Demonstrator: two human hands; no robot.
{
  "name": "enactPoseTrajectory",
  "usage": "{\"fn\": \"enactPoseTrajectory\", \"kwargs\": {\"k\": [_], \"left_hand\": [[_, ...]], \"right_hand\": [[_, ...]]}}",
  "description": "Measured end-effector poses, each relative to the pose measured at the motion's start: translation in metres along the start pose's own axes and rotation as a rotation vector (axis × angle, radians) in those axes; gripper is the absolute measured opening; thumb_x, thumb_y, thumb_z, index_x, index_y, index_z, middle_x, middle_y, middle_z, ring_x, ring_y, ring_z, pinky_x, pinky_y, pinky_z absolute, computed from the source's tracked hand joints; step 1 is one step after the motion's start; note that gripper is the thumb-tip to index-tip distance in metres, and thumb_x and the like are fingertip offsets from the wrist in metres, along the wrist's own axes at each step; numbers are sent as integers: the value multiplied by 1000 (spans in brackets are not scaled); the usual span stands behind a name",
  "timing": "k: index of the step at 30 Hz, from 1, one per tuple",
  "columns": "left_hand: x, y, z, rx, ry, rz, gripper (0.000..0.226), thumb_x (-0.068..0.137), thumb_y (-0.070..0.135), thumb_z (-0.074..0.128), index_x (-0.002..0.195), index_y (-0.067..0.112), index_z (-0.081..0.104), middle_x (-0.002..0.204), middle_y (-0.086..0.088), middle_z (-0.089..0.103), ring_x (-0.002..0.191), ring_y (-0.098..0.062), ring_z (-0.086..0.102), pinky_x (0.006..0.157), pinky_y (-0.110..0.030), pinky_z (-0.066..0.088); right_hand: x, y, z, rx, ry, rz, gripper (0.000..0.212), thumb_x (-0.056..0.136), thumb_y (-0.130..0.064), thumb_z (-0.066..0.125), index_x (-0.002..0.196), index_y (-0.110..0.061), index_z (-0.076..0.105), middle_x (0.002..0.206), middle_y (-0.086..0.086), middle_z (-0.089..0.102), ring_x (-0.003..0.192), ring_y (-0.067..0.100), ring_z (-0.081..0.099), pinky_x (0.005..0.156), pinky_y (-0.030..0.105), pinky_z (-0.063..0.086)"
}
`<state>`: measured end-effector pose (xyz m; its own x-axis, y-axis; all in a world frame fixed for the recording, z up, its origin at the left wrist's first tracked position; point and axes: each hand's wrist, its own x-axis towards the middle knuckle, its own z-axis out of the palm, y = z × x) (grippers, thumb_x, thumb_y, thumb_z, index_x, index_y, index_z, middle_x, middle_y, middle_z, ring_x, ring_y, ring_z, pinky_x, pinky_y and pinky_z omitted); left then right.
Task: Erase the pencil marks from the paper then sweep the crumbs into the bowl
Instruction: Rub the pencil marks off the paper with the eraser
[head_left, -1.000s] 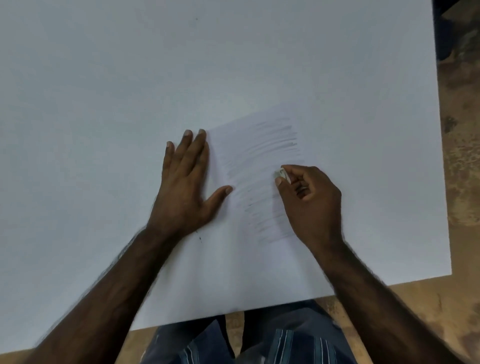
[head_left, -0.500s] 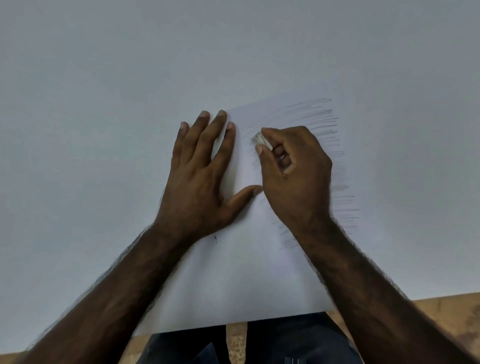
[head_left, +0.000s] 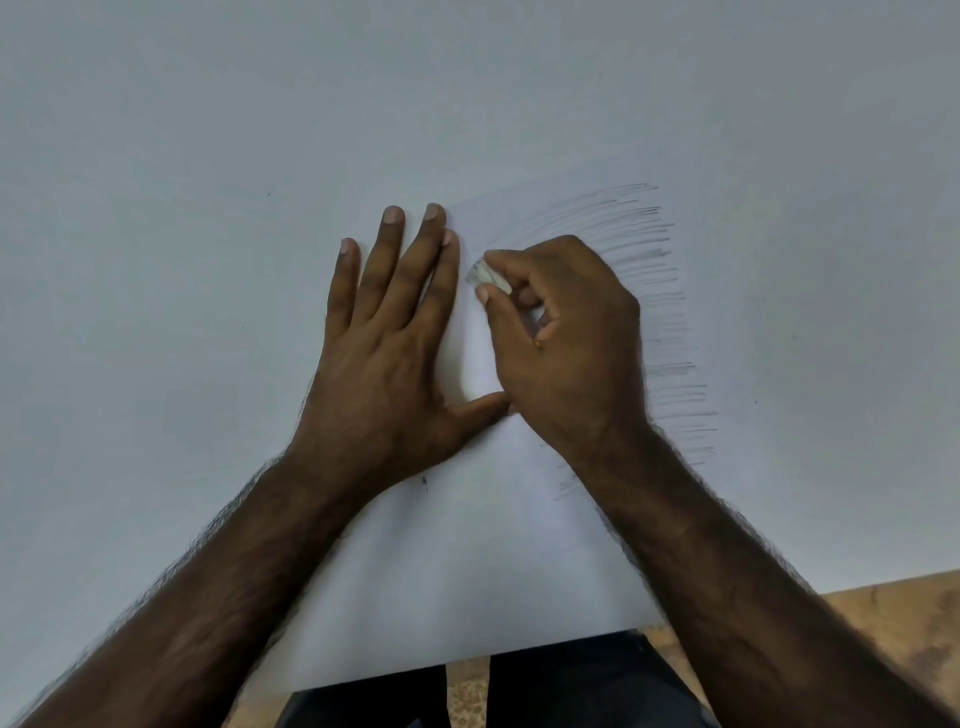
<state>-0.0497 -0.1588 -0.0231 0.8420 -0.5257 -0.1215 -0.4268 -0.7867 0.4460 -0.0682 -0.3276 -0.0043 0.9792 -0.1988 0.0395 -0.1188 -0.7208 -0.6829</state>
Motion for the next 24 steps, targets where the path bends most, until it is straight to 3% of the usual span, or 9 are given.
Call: {"fn": "enactPoseTrajectory", "kwargs": {"k": [2,4,6,9,14,20,24], "left_hand": [[0,1,0,-11,7,-6,116,92,85,42,170,1,24,181,-14,13,169,-36,2,135,-60,2],[0,0,0,-9,-10,-12,121,90,89,43,171,2,21,182,-12,10,169,-34,-1,135,-59,0],[1,0,0,-6,-33,-23,126,86,92,46,172,5,15,183,-9,5,169,-32,-6,135,-58,-4],[1,0,-1,-10,-48,-42,130,84,93,51,173,9,10,183,-6,0,169,-29,-11,135,-57,-8],[0,2,-2,-47,-23,-54,122,86,87,48,172,6,18,183,-7,7,169,-31,-5,135,-58,-4],[1,0,-2,-10,-74,-52,131,82,94,50,174,10,7,183,-5,-3,168,-30,-14,135,-58,-7],[0,2,-3,-23,-48,-50,125,85,90,48,173,7,15,183,-7,4,169,-33,-7,135,-60,-4]], "right_hand": [[1,-2,2,-40,-41,-50,15,99,-11,74,112,-6,79,102,6,74,95,21,67,87,20,48],[5,2,1,-82,-20,-75,14,97,-8,73,109,-6,80,100,9,75,94,27,67,88,27,47],[14,14,-6,-115,82,-44,13,96,-7,73,106,-8,81,98,10,75,93,30,67,87,36,51],[21,25,-14,-123,201,21,10,95,-8,74,103,-8,80,95,6,75,90,25,67,86,37,53],[0,2,8,-105,-8,-131,12,95,-7,75,105,-3,80,92,14,71,87,32,64,83,34,46],[27,30,-13,-219,276,30,8,96,-14,74,94,-10,80,83,8,70,79,22,62,77,44,52],[10,5,8,-183,89,-86,8,94,-15,75,98,-9,81,84,13,69,81,35,63,75,49,50]]}}
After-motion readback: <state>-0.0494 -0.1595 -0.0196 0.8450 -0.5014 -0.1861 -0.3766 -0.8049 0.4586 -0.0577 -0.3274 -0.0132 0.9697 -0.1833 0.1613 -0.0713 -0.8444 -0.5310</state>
